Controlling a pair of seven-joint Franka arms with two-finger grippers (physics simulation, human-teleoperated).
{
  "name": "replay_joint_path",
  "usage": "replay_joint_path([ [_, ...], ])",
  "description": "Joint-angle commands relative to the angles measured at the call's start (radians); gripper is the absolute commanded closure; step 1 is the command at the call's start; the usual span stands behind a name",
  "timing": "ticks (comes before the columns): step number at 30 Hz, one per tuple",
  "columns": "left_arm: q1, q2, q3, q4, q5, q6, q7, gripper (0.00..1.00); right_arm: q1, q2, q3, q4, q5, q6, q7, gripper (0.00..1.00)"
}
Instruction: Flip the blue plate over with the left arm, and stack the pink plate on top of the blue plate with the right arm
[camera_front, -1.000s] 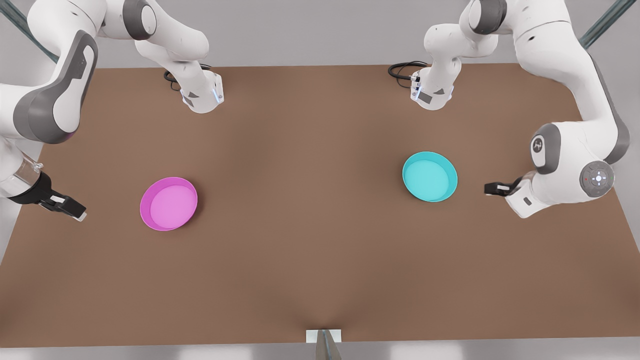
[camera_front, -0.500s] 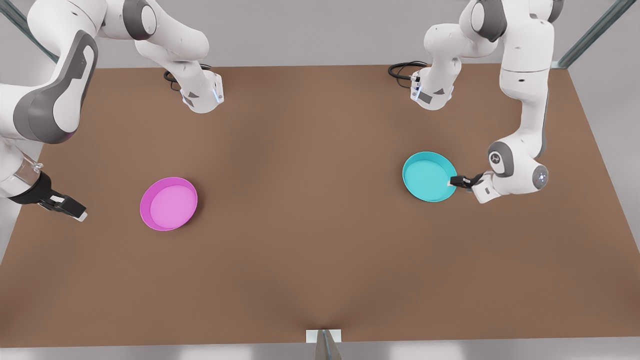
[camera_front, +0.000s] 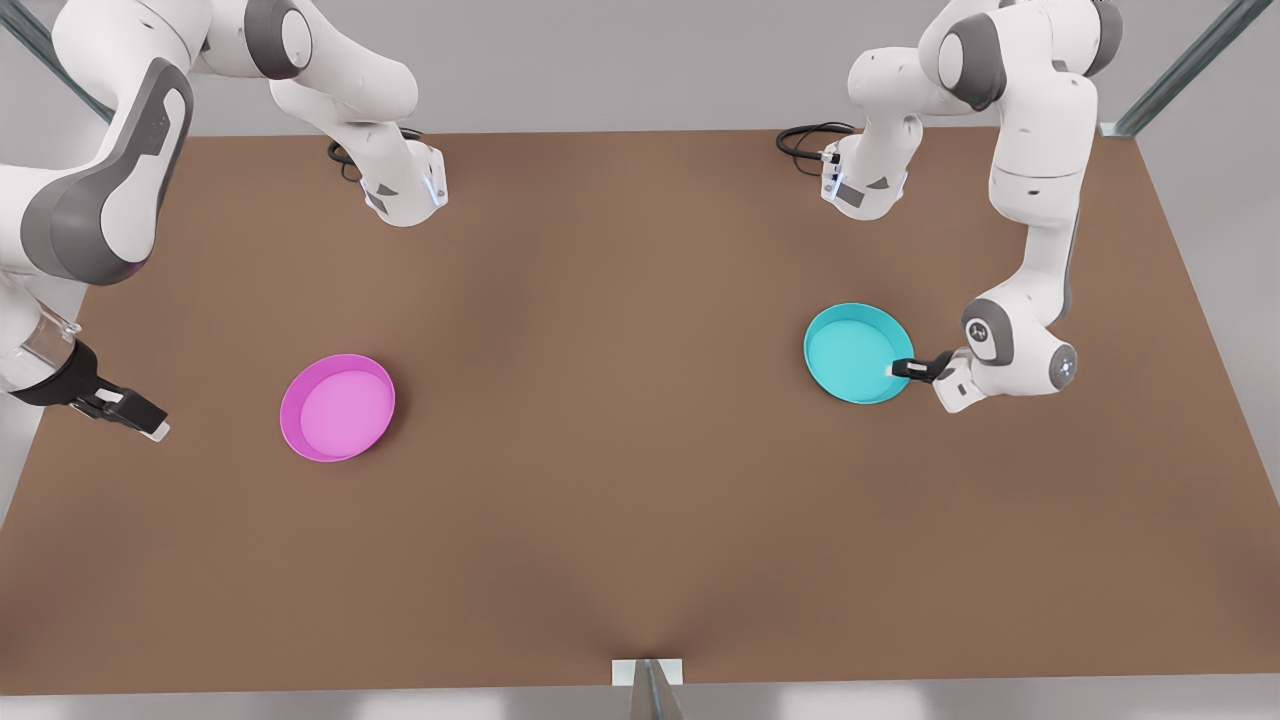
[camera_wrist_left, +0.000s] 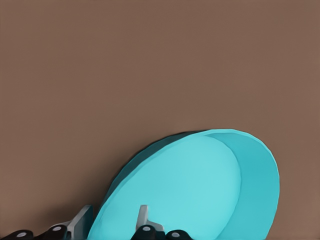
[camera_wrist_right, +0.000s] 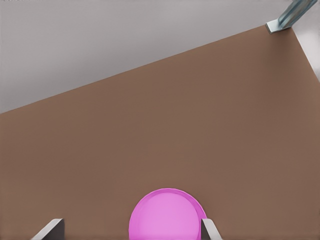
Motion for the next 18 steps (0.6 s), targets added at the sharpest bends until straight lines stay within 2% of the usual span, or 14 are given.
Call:
replay_joint_path([
  [1, 0.0, 0.0, 0.0, 0.0, -0.004, 0.0, 0.0, 0.57, 0.0, 0.0, 0.0, 0.0, 0.0, 0.0, 0.0, 0.0],
  [12, -0.002, 0.023, 0.0, 0.005, -0.012, 0.006, 0.001, 0.6, -0.002, 0.0, -0.002, 0.0, 0.002, 0.0, 0.0, 0.0],
  [18, -0.002, 0.026, -0.002, 0.005, -0.012, 0.006, 0.0, 0.7, -0.002, 0.0, -0.002, 0.0, 0.002, 0.0, 0.0, 0.0],
])
